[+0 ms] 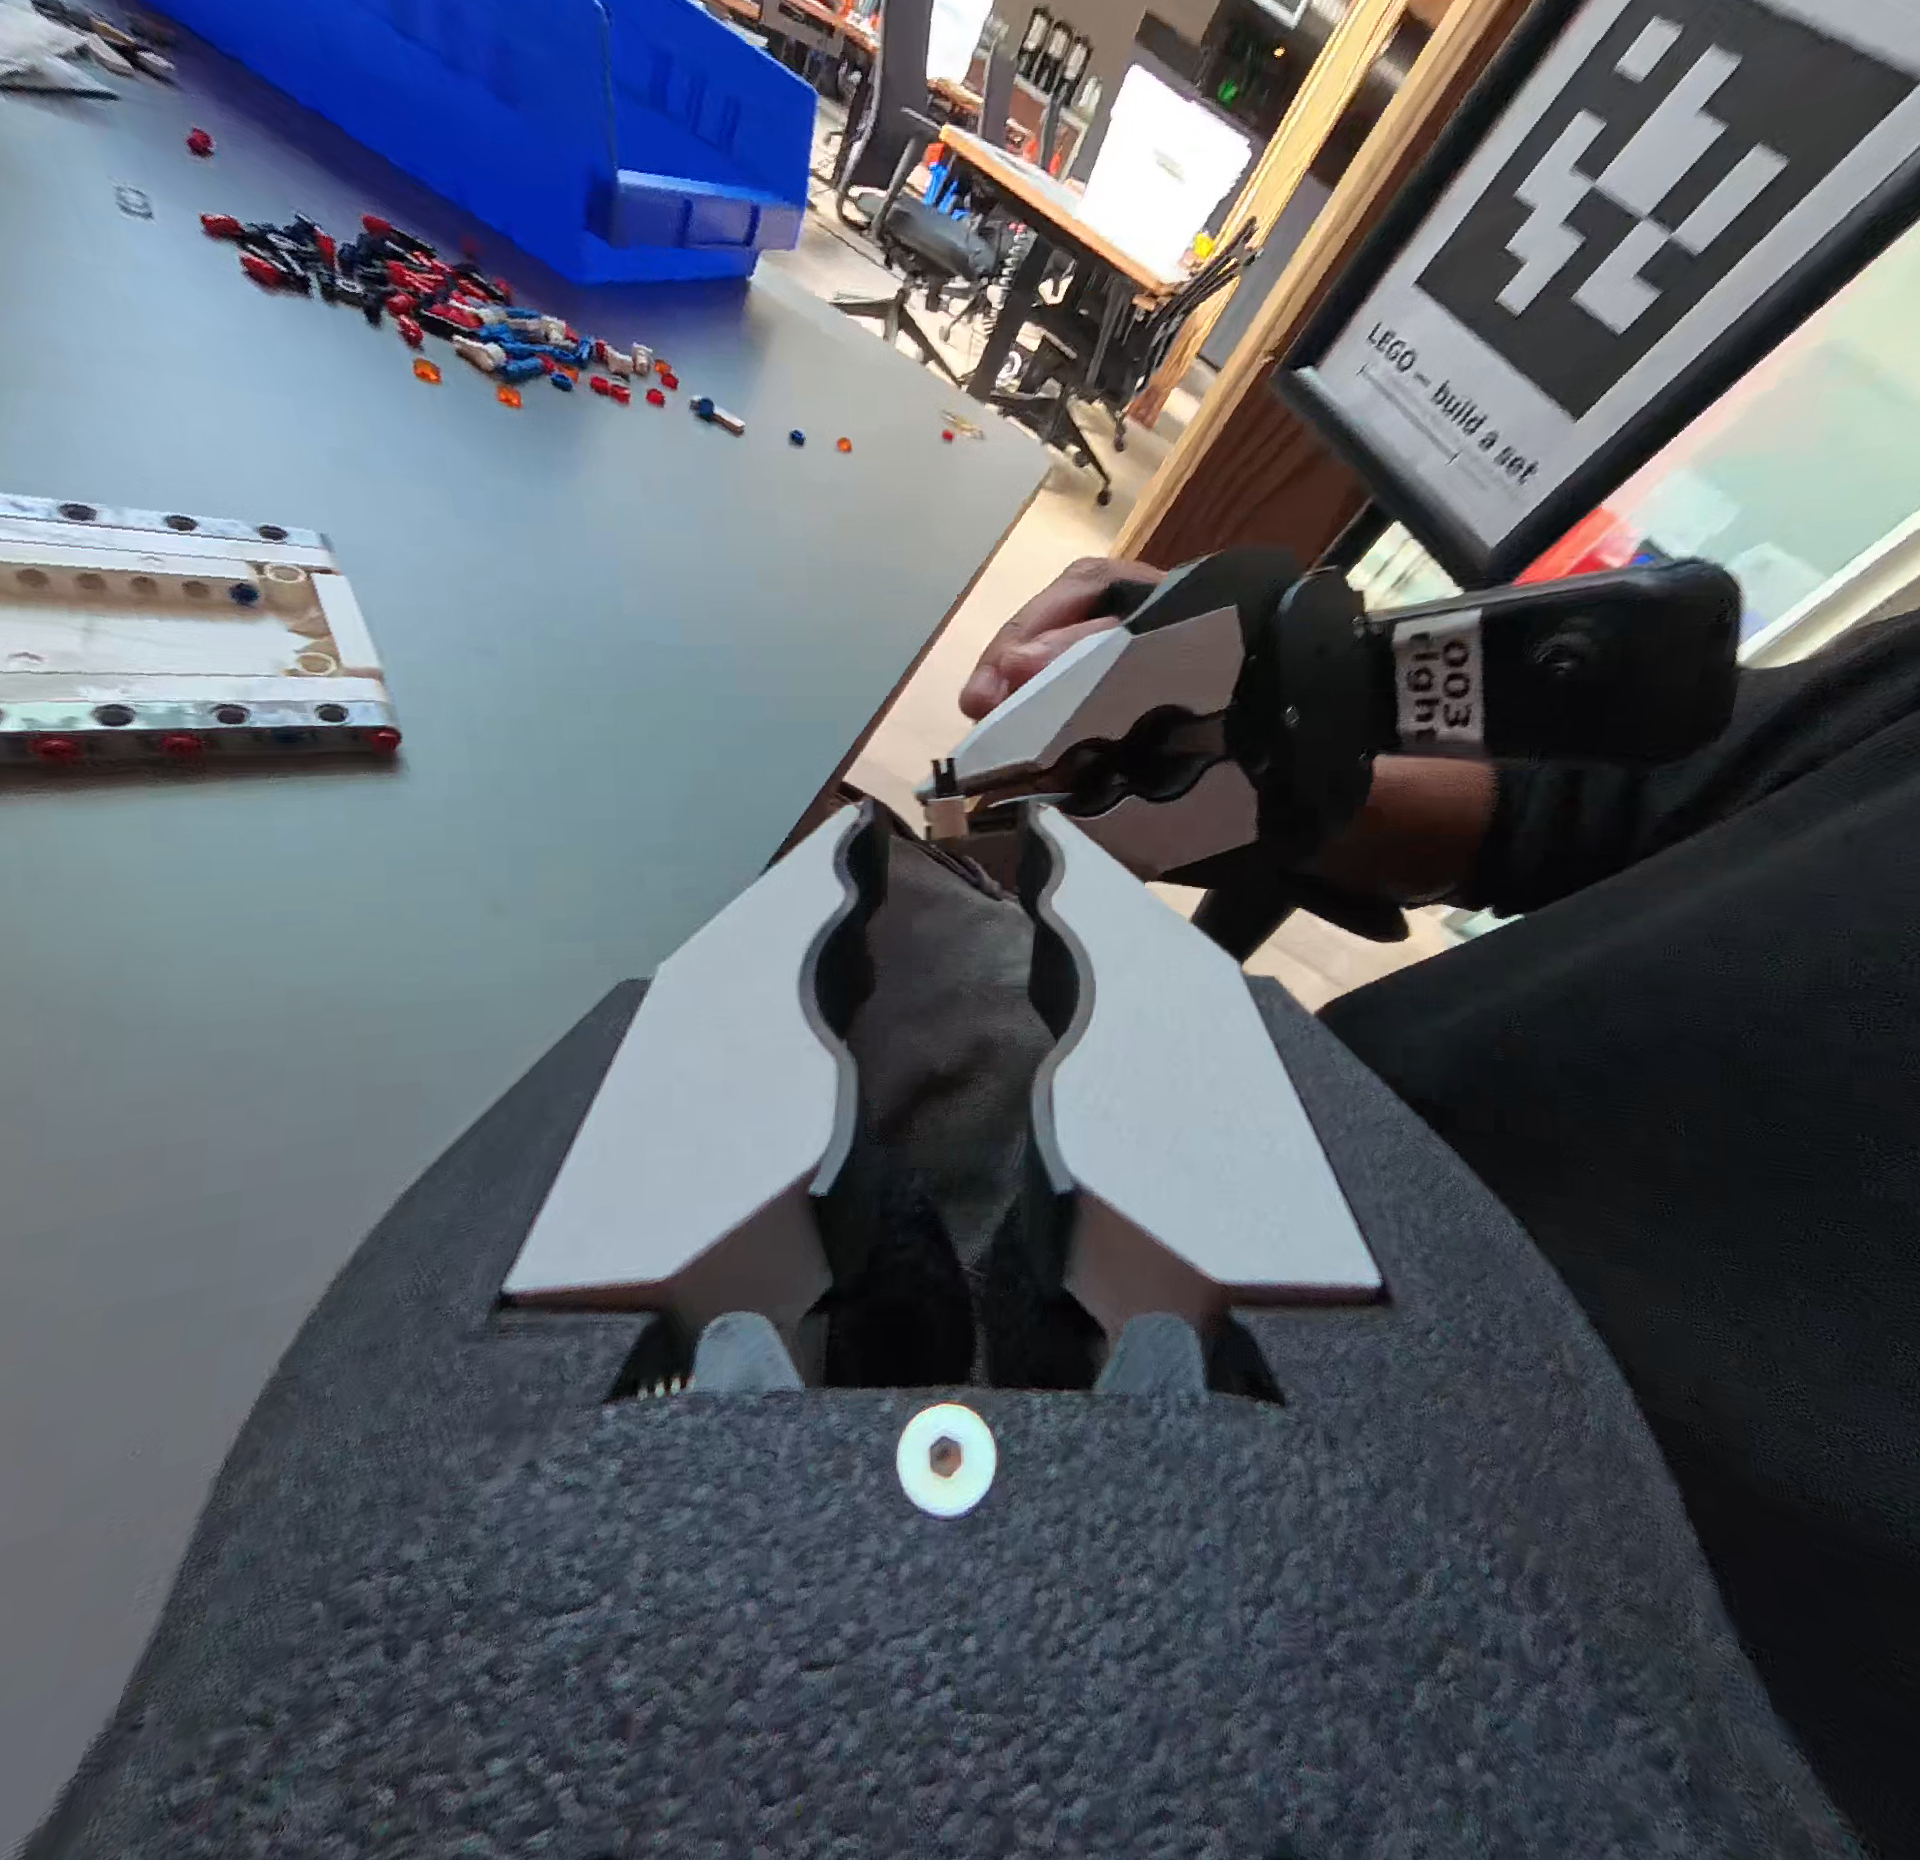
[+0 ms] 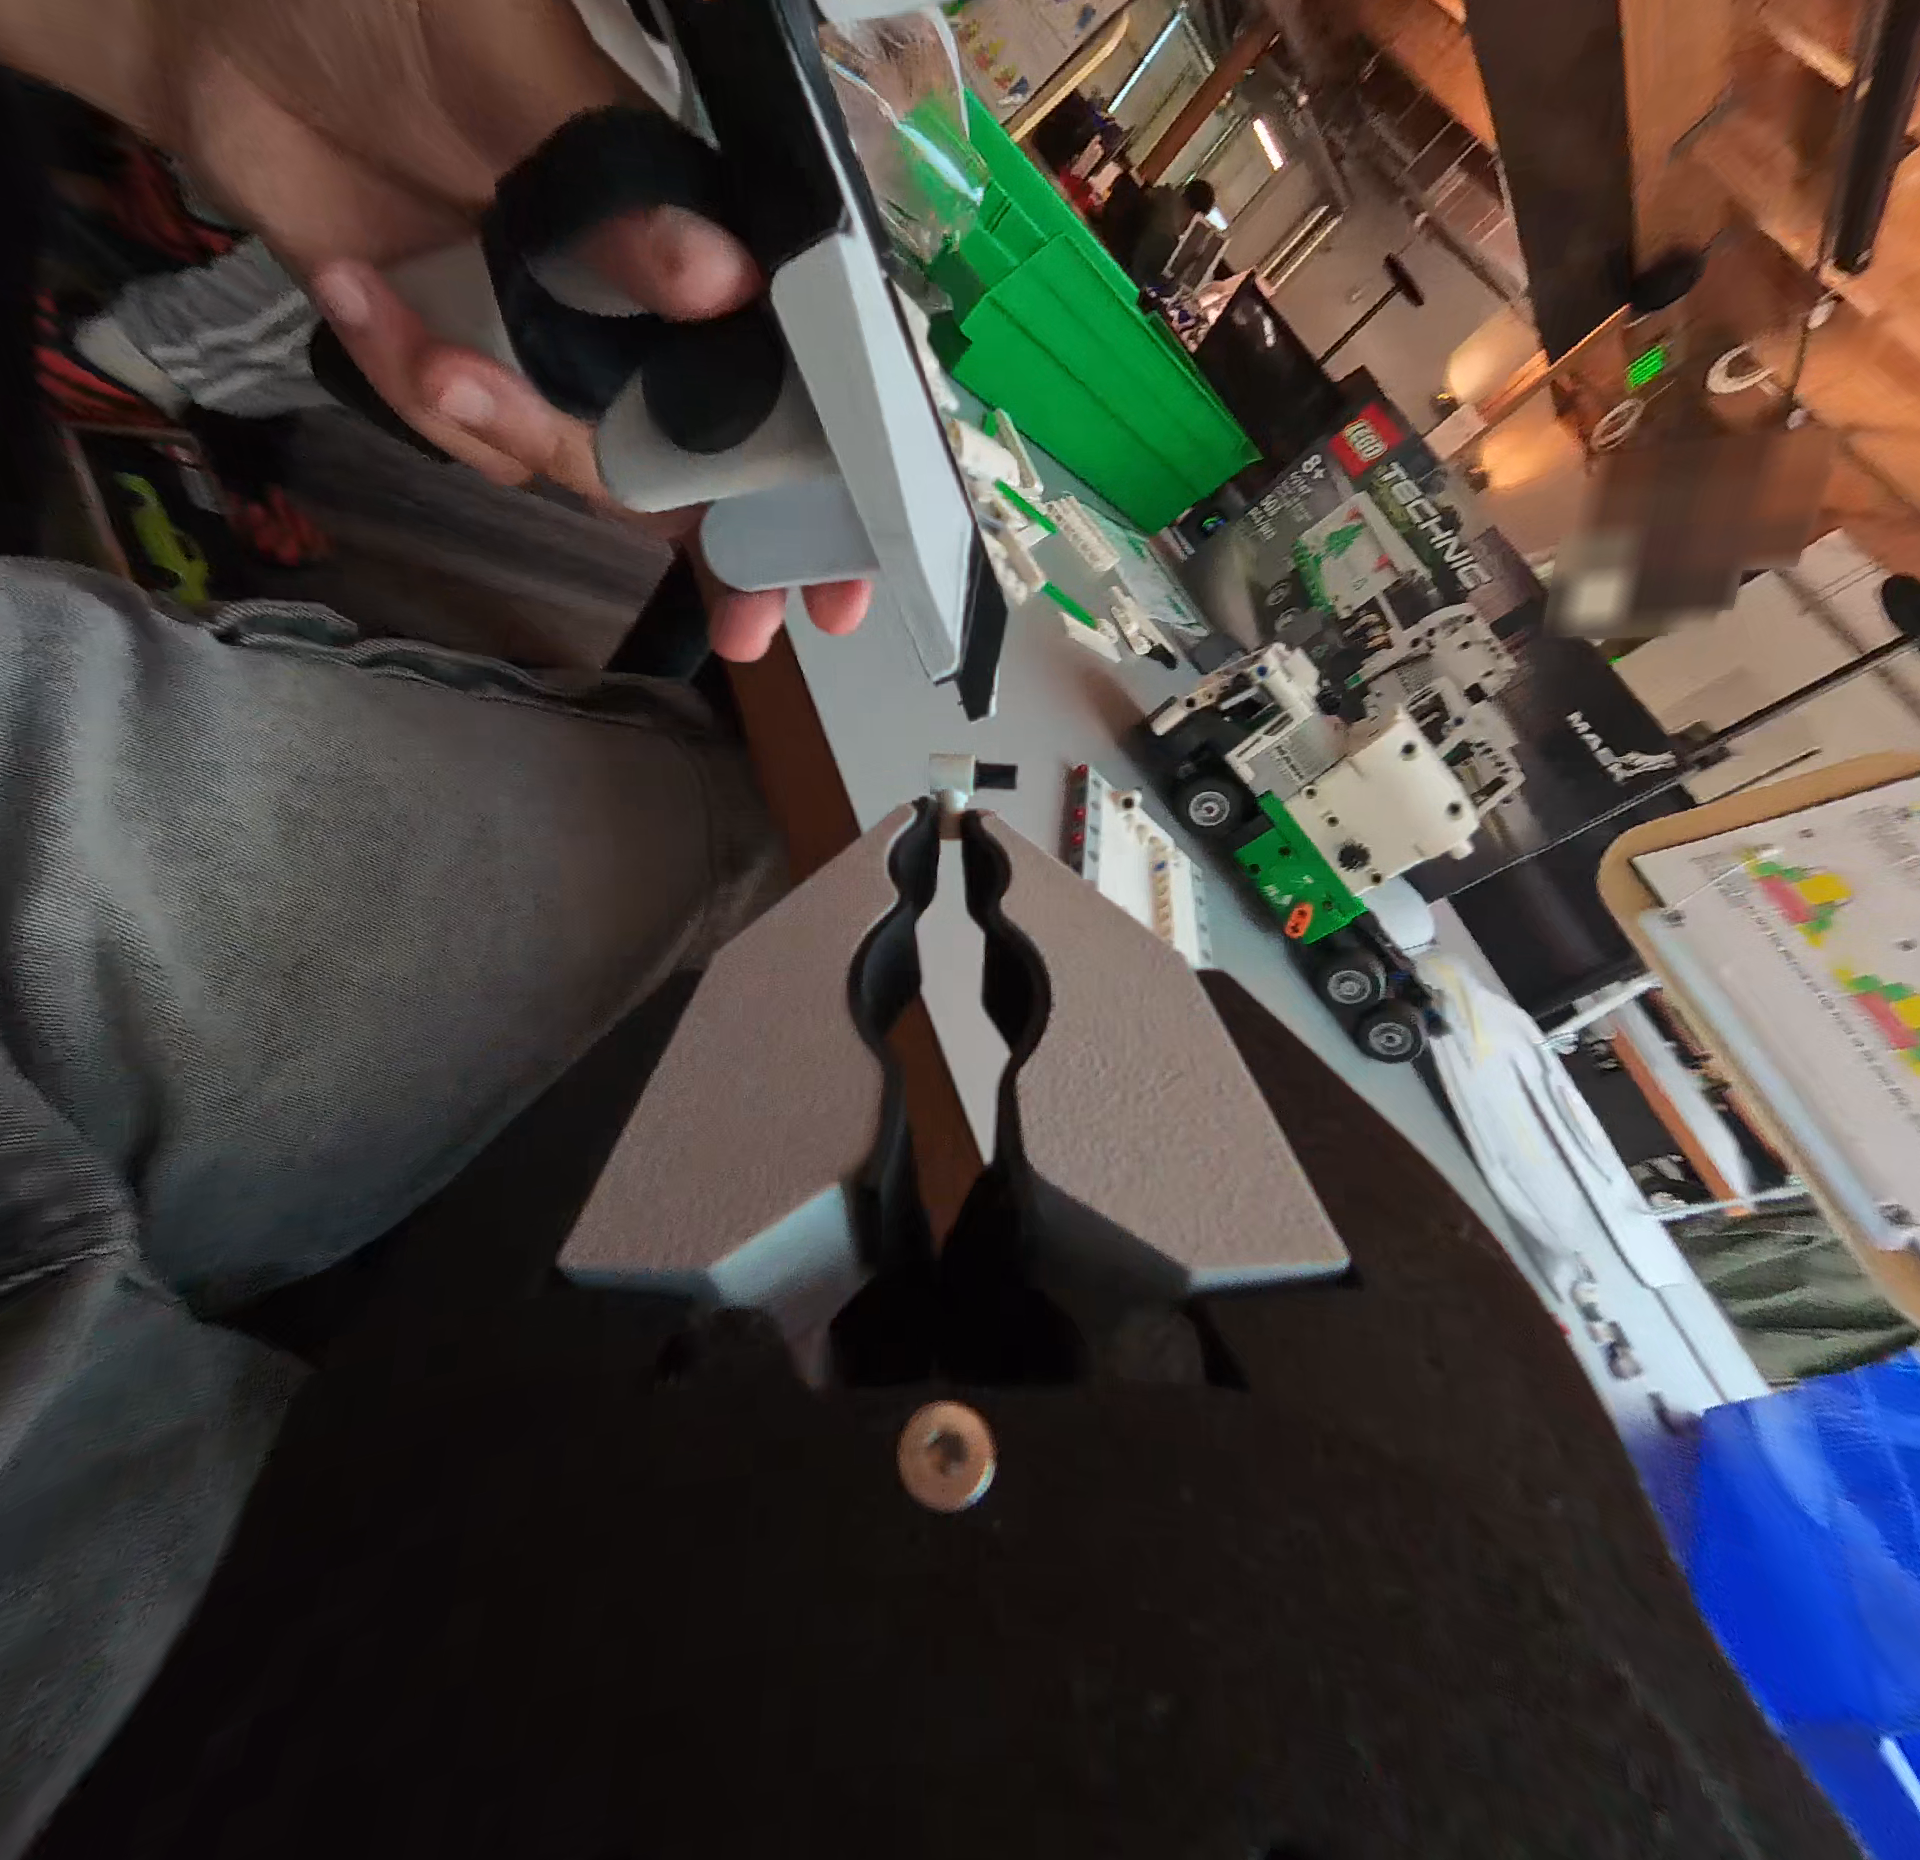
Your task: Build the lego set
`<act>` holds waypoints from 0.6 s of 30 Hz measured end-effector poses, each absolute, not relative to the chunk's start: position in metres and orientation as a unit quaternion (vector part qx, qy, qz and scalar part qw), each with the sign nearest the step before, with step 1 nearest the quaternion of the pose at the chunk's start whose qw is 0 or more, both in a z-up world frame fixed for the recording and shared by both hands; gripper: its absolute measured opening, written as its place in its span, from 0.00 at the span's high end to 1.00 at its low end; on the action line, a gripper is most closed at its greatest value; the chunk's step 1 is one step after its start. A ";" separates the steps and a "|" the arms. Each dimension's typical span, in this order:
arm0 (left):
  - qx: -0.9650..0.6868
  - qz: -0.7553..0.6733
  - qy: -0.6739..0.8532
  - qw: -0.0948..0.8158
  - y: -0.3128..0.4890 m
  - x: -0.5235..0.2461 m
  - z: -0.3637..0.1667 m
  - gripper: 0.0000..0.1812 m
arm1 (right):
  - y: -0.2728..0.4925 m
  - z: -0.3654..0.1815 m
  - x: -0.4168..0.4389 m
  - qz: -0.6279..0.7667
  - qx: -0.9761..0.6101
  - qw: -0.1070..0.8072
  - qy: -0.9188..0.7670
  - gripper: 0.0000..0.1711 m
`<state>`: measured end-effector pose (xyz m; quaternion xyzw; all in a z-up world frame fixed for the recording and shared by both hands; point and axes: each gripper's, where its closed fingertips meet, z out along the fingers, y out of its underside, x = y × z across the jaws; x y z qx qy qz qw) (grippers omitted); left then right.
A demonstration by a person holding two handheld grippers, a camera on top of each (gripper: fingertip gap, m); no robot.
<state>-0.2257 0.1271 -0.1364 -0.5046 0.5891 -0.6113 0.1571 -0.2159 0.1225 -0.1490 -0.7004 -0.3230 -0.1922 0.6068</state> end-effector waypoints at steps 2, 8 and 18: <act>-0.503 -0.626 0.581 0.131 0.126 -0.224 -0.139 0.89 | 0.128 -0.153 -0.215 -0.208 -0.699 0.601 -0.328 0.98; -0.502 -0.607 0.602 0.128 0.119 -0.222 -0.156 0.96 | 0.127 -0.159 -0.225 -0.232 -0.686 0.591 -0.354 0.98; -0.520 -0.533 0.623 0.239 0.147 -0.219 -0.149 0.97 | 0.136 -0.163 -0.216 -0.093 -0.763 0.579 -0.271 0.92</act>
